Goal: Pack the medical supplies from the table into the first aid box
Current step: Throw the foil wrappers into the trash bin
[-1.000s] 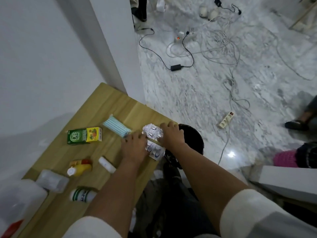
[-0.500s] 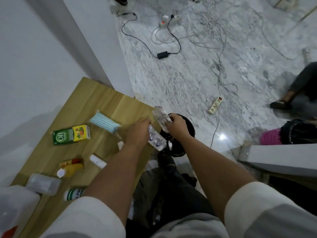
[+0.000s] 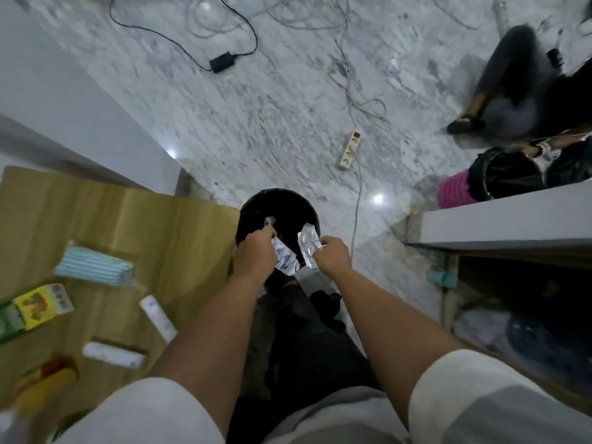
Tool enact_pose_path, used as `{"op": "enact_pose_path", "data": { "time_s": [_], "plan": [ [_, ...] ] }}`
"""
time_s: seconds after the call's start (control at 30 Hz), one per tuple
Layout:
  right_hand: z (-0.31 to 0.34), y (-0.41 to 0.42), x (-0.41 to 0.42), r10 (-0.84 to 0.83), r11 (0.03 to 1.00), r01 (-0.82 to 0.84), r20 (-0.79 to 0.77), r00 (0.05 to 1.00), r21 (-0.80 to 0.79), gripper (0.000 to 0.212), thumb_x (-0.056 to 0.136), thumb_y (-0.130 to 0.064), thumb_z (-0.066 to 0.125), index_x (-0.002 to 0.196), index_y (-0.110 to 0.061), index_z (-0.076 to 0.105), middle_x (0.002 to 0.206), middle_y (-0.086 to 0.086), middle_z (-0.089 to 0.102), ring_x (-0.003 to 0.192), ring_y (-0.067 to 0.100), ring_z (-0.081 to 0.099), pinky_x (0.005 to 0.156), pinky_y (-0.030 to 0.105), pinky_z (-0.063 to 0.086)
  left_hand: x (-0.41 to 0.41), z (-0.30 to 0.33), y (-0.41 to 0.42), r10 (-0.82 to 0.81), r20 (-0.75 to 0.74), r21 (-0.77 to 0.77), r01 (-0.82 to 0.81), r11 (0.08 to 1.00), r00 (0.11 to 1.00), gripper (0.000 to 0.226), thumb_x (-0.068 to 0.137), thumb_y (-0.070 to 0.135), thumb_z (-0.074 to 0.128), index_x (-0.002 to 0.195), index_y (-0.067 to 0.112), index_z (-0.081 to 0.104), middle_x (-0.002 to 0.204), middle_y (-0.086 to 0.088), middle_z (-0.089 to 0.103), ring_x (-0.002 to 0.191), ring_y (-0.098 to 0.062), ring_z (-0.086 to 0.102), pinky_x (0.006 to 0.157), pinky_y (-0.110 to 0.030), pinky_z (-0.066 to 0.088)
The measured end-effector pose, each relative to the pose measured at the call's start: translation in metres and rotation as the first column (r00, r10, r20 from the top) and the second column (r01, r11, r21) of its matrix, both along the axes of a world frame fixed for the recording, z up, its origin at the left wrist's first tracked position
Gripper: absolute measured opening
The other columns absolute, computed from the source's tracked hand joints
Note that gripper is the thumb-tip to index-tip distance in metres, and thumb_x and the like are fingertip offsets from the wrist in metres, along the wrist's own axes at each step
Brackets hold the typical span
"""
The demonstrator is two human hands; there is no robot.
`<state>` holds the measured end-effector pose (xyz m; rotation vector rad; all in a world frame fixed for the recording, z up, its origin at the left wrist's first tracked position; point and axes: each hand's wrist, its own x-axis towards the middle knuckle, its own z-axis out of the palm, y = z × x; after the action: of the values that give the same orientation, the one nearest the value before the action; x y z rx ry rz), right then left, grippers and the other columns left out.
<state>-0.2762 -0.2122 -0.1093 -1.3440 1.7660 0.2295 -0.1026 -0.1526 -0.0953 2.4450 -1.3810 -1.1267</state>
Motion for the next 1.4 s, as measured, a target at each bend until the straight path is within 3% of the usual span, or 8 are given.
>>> {"op": "enact_pose_path", "data": {
  "time_s": [0.1, 0.2, 0.37, 0.63, 0.83, 1.0, 1.13, 1.4],
  "plan": [
    [-0.019, -0.010, -0.003, 0.032, 0.999, -0.031, -0.019, 0.999, 0.042, 0.028, 0.084, -0.006, 0.057, 0.105, -0.016, 0.073, 0.099, 0.007, 0.075, 0.096, 0.029, 0.069, 0.079, 0.033, 0.052, -0.009, -0.020, -0.017, 0.016, -0.004, 0.063, -0.016, 0.998, 1.000, 0.050, 0.092, -0.004, 0.048, 0.131, 0.023, 0.061, 0.087, -0.006, 0.063, 0.078, -0.030, 0.060, 0.067, -0.044, 0.054],
    [-0.037, -0.027, -0.003, 0.042, 0.997, -0.042, -0.008, 0.999, 0.062, 0.031, 0.083, -0.006, 0.057, 0.108, -0.017, 0.073, 0.104, 0.008, 0.075, 0.099, 0.030, 0.069, 0.083, 0.036, 0.056, -0.014, -0.034, -0.043, 0.028, -0.012, 0.082, -0.027, 0.996, 1.000, 0.050, 0.094, -0.001, 0.048, 0.137, 0.024, 0.057, 0.115, -0.012, 0.070, 0.100, -0.036, 0.065, 0.069, -0.037, 0.046],
    [-0.051, -0.057, -0.003, 0.181, 0.980, -0.171, -0.102, 0.978, 0.098, 0.027, 0.090, -0.017, 0.057, 0.115, -0.009, 0.063, 0.112, 0.012, 0.069, 0.104, 0.034, 0.066, 0.080, 0.036, 0.053, -0.014, -0.047, -0.077, 0.002, -0.012, 0.066, -0.001, 0.998, 1.000, 0.059, 0.098, 0.011, 0.055, 0.155, 0.017, 0.040, 0.145, -0.013, 0.054, 0.125, -0.037, 0.056, 0.091, -0.047, 0.047],
    [-0.023, -0.079, 0.013, 0.239, 0.968, -0.234, -0.053, 0.970, 0.085, 0.049, 0.089, -0.029, 0.059, 0.135, -0.014, 0.057, 0.121, 0.011, 0.068, 0.106, 0.031, 0.065, 0.089, 0.045, 0.058, -0.012, -0.024, -0.078, -0.025, 0.009, 0.072, 0.025, 0.997, 1.000, 0.054, 0.102, 0.027, 0.057, 0.153, 0.018, 0.041, 0.147, -0.012, 0.049, 0.125, -0.035, 0.055, 0.086, -0.046, 0.049],
    [0.022, -0.051, 0.048, 0.395, 0.919, -0.395, -0.035, 0.918, 0.015, 0.061, 0.096, -0.030, 0.056, 0.153, -0.016, 0.043, 0.147, 0.011, 0.056, 0.129, 0.032, 0.056, 0.100, 0.042, 0.051, 0.018, 0.024, -0.054, 0.059, 0.013, -0.016, -0.059, 0.998, 0.998, 0.053, 0.099, 0.029, 0.061, 0.149, 0.016, 0.049, 0.143, -0.011, 0.054, 0.125, -0.032, 0.056, 0.096, -0.041, 0.049],
    [0.067, -0.011, 0.100, 0.592, 0.791, -0.589, -0.040, 0.805, -0.165, 0.048, 0.097, -0.033, 0.054, 0.142, -0.016, 0.052, 0.136, 0.010, 0.062, 0.119, 0.032, 0.060, 0.090, 0.041, 0.052, 0.069, 0.097, 0.002, 0.198, 0.076, -0.078, -0.192, 0.978, 0.977, 0.052, 0.099, 0.030, 0.054, 0.150, 0.024, 0.047, 0.147, -0.003, 0.051, 0.125, -0.028, 0.057, 0.090, -0.039, 0.049],
    [0.117, 0.039, 0.166, 0.721, 0.652, -0.679, 0.001, 0.692, -0.337, 0.048, 0.099, -0.039, 0.056, 0.143, -0.019, 0.051, 0.133, 0.008, 0.063, 0.118, 0.031, 0.060, 0.090, 0.042, 0.054, 0.115, 0.158, 0.089, 0.308, 0.157, -0.183, -0.279, 0.943, 0.938, 0.034, 0.095, 0.029, 0.051, 0.126, 0.018, 0.059, 0.125, -0.005, 0.060, 0.116, -0.028, 0.061, 0.087, -0.040, 0.052],
    [0.215, 0.199, 0.297, 0.923, 0.320, -0.724, 0.031, 0.383, -0.611, 0.044, 0.094, -0.042, 0.061, 0.134, -0.022, 0.061, 0.125, 0.005, 0.069, 0.119, 0.029, 0.062, 0.099, 0.040, 0.050, 0.185, 0.245, 0.320, 0.663, 0.345, -0.335, -0.572, 0.748, 0.665, 0.038, 0.093, 0.031, 0.057, 0.128, 0.018, 0.060, 0.124, -0.006, 0.059, 0.116, -0.032, 0.059, 0.088, -0.042, 0.051]
  ]
}}
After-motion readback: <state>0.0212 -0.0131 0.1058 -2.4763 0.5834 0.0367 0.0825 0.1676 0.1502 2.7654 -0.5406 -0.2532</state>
